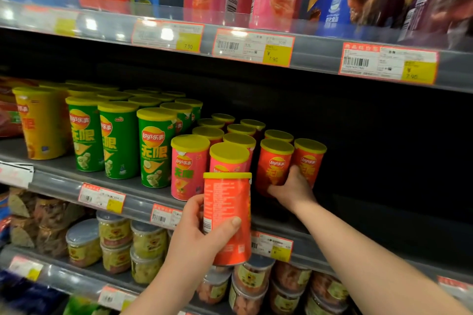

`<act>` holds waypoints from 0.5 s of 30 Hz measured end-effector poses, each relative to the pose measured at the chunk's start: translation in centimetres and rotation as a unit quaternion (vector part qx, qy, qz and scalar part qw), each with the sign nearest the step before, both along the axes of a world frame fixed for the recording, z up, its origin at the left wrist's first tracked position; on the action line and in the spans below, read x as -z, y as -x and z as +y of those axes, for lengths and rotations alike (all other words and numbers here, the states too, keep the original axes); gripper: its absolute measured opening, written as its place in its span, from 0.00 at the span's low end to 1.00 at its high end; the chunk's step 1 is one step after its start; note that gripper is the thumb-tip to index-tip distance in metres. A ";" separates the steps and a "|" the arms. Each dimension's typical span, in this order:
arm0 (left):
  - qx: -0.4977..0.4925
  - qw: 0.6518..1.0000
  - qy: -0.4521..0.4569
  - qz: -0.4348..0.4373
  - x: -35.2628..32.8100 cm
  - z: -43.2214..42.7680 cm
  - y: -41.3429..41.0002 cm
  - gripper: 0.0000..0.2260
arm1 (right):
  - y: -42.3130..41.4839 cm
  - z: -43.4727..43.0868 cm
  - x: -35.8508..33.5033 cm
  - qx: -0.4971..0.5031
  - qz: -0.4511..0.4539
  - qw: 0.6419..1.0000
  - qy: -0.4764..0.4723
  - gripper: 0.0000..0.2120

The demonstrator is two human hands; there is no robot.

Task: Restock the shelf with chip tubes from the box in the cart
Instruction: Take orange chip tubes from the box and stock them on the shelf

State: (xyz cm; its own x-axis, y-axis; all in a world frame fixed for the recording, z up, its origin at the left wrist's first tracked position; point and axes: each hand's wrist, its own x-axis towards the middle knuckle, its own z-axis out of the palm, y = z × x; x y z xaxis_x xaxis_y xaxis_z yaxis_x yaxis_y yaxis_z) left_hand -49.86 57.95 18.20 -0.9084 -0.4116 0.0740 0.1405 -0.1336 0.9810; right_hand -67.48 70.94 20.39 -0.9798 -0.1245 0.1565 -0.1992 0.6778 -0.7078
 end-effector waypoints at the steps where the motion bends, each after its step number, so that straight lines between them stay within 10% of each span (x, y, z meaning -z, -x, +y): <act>1: 0.002 1.000 0.000 0.000 0.0 0.1 0.0 0.28 | 0.0 0.0 0.0 -0.003 0.003 1.000 -0.001 0.27; 6: 0.036 0.999 0.013 0.015 -0.6 1.5 0.5 0.30 | -0.2 1.4 -0.2 -0.012 -0.012 0.999 0.046 0.35; 9: 0.053 0.998 0.032 0.021 -1.1 2.6 1.4 0.29 | -1.6 3.3 -1.1 -0.072 -0.014 0.989 0.125 0.20; 15: 0.087 0.991 0.086 0.059 -2.0 5.4 3.9 0.23 | -5.5 7.8 -1.9 -0.359 -0.208 0.884 0.213 0.34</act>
